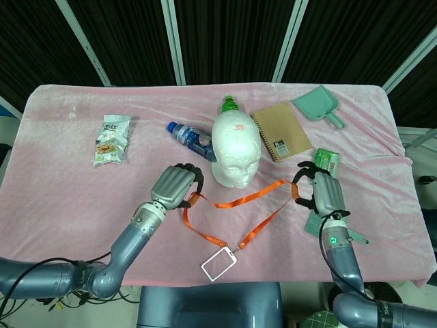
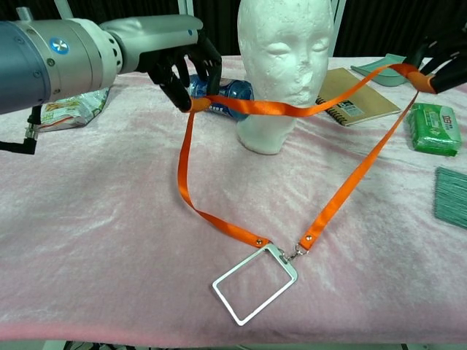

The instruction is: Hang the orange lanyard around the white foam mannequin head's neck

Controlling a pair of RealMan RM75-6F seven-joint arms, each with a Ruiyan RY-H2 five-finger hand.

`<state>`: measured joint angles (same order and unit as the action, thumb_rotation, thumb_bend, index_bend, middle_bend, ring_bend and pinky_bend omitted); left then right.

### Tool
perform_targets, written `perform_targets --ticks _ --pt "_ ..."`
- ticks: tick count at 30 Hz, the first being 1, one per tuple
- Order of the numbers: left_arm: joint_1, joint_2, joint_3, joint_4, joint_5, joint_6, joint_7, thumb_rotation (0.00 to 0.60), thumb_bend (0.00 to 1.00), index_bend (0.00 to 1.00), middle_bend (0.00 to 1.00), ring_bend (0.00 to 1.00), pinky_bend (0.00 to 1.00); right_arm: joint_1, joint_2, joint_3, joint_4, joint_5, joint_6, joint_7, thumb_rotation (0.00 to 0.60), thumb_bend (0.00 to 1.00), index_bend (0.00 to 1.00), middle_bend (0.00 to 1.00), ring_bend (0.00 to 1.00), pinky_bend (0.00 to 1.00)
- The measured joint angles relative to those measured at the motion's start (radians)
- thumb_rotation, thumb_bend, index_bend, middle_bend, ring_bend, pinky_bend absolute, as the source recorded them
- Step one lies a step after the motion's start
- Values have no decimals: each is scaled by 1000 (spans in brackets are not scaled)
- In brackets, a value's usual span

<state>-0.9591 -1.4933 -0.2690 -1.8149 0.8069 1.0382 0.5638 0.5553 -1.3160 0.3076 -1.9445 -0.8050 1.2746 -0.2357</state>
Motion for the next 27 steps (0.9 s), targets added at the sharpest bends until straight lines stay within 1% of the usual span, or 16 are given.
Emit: perform_targets --ticks 4,8,14,21,24,27 --pt "4 16 -36 -16 37 17 -40 600 462 664 367 248 316 -2 29 31 -32 -19 19 3 600 569 787 267 287 212" --pt "-1 29 -68 -22 60 39 -52 600 463 666 367 248 316 13 55 67 -45 -8 19 -9 600 569 787 266 287 212" --pt "-16 38 -108 -13 70 70 -58 600 462 666 367 248 316 60 87 133 -47 49 -10 -36 600 569 788 267 287 212" --pt "-28 36 -157 4 52 93 -89 600 462 666 374 248 317 129 129 211 -22 144 -52 -75 600 571 792 267 287 212" --pt "-32 38 -173 13 35 93 -105 600 462 666 373 248 316 156 142 238 -3 186 -66 -89 600 571 792 267 288 212" --pt "-34 37 -185 29 23 95 -122 600 459 665 370 248 317 178 149 250 18 227 -83 -99 600 574 792 267 291 212"
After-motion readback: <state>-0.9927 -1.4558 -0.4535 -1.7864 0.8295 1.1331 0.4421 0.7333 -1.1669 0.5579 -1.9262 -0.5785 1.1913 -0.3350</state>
